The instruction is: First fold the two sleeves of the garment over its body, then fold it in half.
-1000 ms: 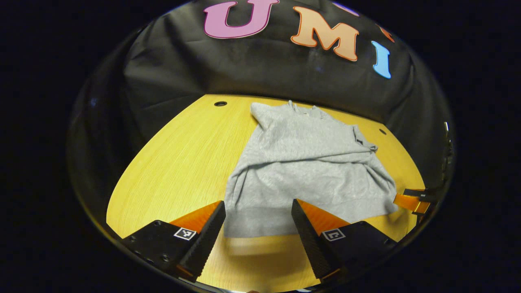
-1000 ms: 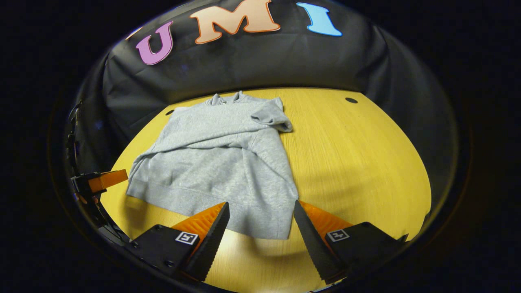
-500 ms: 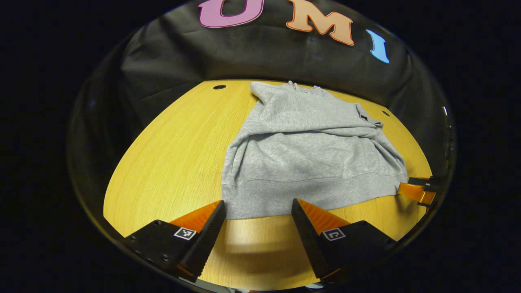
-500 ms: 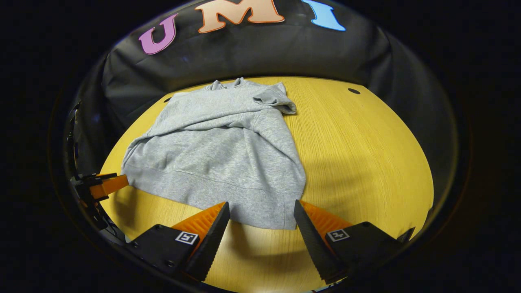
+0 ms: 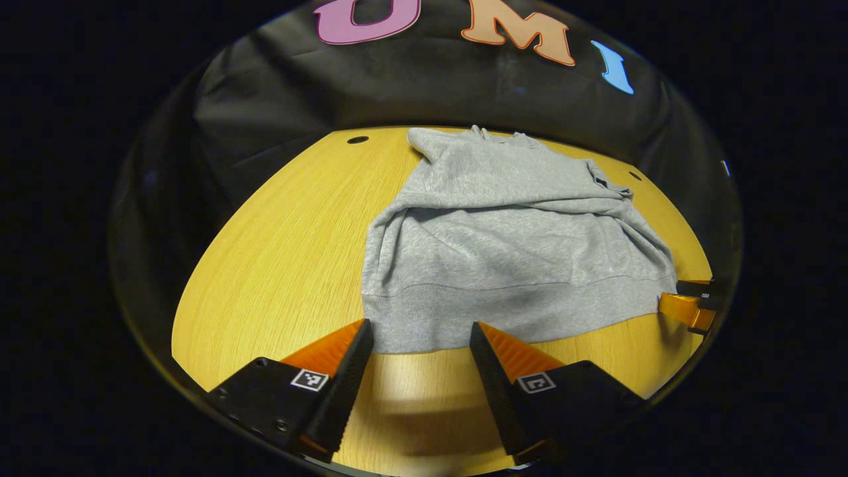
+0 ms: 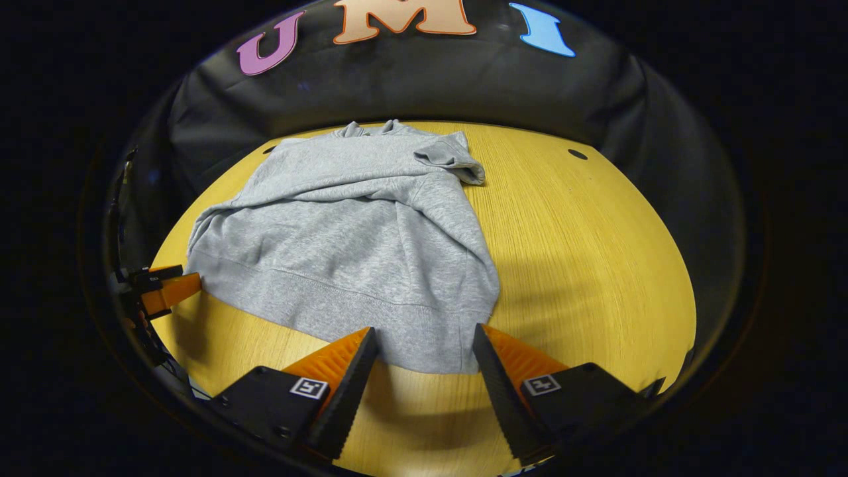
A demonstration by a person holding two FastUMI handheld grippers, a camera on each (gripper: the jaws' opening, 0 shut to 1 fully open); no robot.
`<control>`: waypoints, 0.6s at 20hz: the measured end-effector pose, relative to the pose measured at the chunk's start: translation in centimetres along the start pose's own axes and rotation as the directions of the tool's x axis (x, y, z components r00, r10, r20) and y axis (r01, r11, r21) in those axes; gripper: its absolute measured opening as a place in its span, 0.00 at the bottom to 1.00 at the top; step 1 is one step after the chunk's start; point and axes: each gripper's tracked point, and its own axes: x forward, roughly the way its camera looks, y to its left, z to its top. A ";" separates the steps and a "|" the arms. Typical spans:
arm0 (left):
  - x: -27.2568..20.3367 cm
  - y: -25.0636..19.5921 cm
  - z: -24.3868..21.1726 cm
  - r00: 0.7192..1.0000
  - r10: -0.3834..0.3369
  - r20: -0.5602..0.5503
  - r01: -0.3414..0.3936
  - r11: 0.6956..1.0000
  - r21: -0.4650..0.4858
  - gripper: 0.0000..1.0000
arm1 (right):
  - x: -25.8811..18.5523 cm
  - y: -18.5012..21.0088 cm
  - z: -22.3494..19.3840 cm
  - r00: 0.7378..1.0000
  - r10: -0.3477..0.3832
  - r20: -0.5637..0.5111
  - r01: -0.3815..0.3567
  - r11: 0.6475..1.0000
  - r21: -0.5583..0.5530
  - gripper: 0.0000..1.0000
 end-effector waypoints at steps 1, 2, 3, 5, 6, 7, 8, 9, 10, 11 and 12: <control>0.5 -0.4 0.2 1.000 -0.007 0.003 0.006 1.000 0.008 0.77 | 0.0 0.1 0.0 1.000 0.004 -0.001 -0.004 1.000 0.001 0.56; 0.7 -0.7 0.5 1.000 -0.014 0.011 0.014 1.000 0.015 0.65 | 0.3 0.4 0.1 1.000 0.015 0.002 -0.015 1.000 -0.013 0.52; 0.8 -0.8 0.4 1.000 -0.019 0.002 0.019 1.000 0.024 0.60 | 0.2 0.7 0.2 1.000 0.011 -0.002 -0.011 1.000 0.003 0.40; 0.8 -1.0 0.6 0.999 -0.032 -0.006 0.032 0.999 0.042 0.38 | 0.2 0.8 0.2 1.000 -0.001 -0.003 0.001 1.000 0.018 0.17; 1.0 -1.1 0.9 0.999 -0.035 -0.006 0.035 0.999 0.034 0.16 | 0.2 1.0 0.3 1.000 0.005 -0.010 -0.005 1.000 0.014 0.11; 1.1 -1.1 1.0 0.999 -0.033 -0.002 0.033 0.999 0.031 0.01 | 0.2 0.8 0.1 1.000 0.012 -0.016 -0.012 1.000 0.017 0.08; 1.0 -1.1 0.8 0.999 -0.034 -0.006 0.034 0.999 0.035 0.00 | 0.2 0.7 0.0 1.000 0.017 -0.020 -0.017 1.000 0.021 0.08; 1.0 -1.2 0.9 0.999 -0.037 0.001 0.037 0.999 0.036 0.00 | 0.1 0.7 0.1 0.999 0.022 -0.026 -0.021 0.999 0.028 0.08; 1.1 -1.1 1.0 0.999 -0.044 0.008 0.043 0.999 0.024 0.00 | -0.1 0.6 0.1 0.999 0.017 -0.033 -0.015 0.999 0.047 0.04; 1.0 -1.2 1.1 0.998 -0.053 0.019 0.053 0.999 -0.007 0.00 | 0.1 0.6 0.2 1.000 0.006 -0.030 -0.005 0.999 0.054 0.04; 1.0 -1.3 1.2 0.998 -0.063 0.026 0.064 0.998 -0.030 0.00 | 0.0 0.5 0.2 1.000 0.001 -0.027 0.001 0.998 0.061 0.04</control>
